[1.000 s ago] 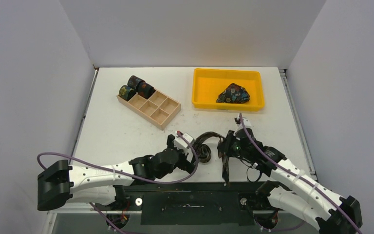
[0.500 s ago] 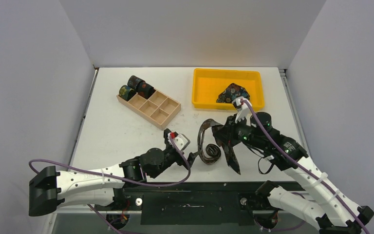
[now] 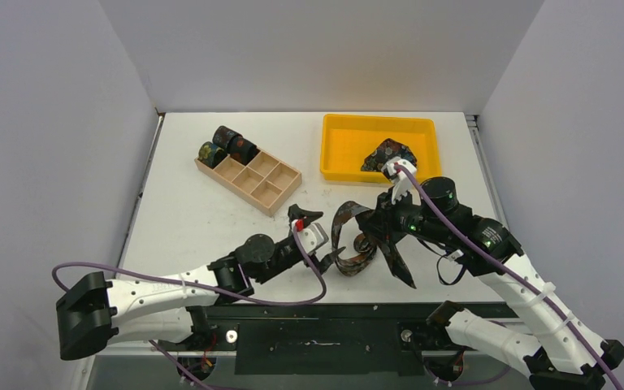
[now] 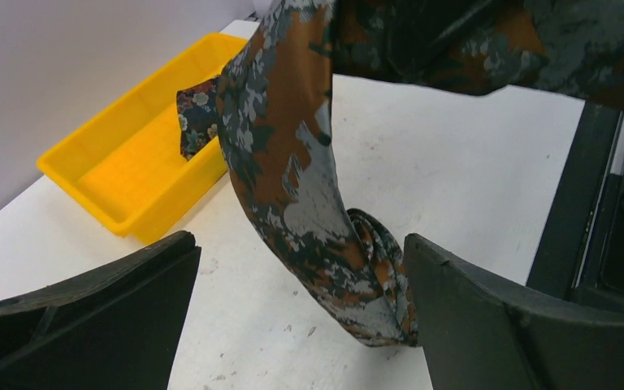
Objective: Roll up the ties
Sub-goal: Flatten out the tie at the center of the board.
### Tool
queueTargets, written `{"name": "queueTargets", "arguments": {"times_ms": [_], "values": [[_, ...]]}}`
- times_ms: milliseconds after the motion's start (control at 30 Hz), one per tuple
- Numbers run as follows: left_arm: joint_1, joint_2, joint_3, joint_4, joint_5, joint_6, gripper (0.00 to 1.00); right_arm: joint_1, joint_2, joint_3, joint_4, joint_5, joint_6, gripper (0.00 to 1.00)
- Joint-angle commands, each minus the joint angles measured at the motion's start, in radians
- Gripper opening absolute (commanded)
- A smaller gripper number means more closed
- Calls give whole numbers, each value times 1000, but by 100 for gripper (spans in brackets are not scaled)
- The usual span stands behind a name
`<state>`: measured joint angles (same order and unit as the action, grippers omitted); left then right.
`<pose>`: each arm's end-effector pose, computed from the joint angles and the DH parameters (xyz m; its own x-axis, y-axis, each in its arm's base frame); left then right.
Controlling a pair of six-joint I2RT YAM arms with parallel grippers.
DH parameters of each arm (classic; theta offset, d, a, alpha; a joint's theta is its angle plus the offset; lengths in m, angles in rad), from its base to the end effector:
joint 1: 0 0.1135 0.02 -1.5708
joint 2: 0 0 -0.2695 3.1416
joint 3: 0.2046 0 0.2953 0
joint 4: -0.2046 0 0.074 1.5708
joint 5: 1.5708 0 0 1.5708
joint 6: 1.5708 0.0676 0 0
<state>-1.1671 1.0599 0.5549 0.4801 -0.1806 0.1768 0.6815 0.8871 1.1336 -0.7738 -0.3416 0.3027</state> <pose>0.1332 -0.2810 0.2577 0.1371 0.1195 -0.9833 0.8228 0.5389 0.1802 0.1679 0.1653 0.3819 -0.6170 -0.1388 -0.7746 -0.6647 0.6189 0.4185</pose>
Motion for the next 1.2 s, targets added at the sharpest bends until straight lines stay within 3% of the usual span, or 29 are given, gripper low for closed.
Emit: {"name": "queueTargets", "arguments": {"times_ms": [0, 167, 267, 367, 433, 500, 633, 733, 767, 800, 967, 1067, 1167], "values": [[12, 83, 81, 199, 19, -61, 97, 3, -13, 34, 35, -12, 16, 5], [9, 211, 134, 268, -151, -77, 100, 6, -2, 37, 42, -26, 41, 5], [15, 249, 137, 313, -210, -63, 71, 5, 0, 48, 37, -33, 48, 5], [14, 257, 137, 331, -284, -53, 21, 7, 4, 65, 32, -36, 48, 5], [14, 231, 126, 322, -310, -51, 2, 8, 11, 76, 28, -27, 36, 5], [15, 195, 112, 288, -306, -57, 0, 8, 20, 86, 26, 6, 14, 10], [22, 51, 151, -38, -153, -135, 0, 8, 73, 94, 28, 92, -60, 75], [74, -31, 245, -342, 59, -285, 0, 9, 115, 86, 79, 115, -79, 96], [118, -50, 265, -414, 203, -345, 0, 7, 124, 85, 104, 115, -80, 99], [166, -59, 292, -464, 393, -414, 0, 8, 130, 84, 129, 113, -74, 94], [394, 41, 411, -827, 840, -703, 0, -1, 124, 106, 251, 75, -36, 90], [488, 151, 439, -985, 953, -743, 0, -3, 61, 53, 369, 71, -11, 90], [596, 214, 416, -952, 974, -851, 0, -5, -19, -46, 461, 107, 13, 90]]}}
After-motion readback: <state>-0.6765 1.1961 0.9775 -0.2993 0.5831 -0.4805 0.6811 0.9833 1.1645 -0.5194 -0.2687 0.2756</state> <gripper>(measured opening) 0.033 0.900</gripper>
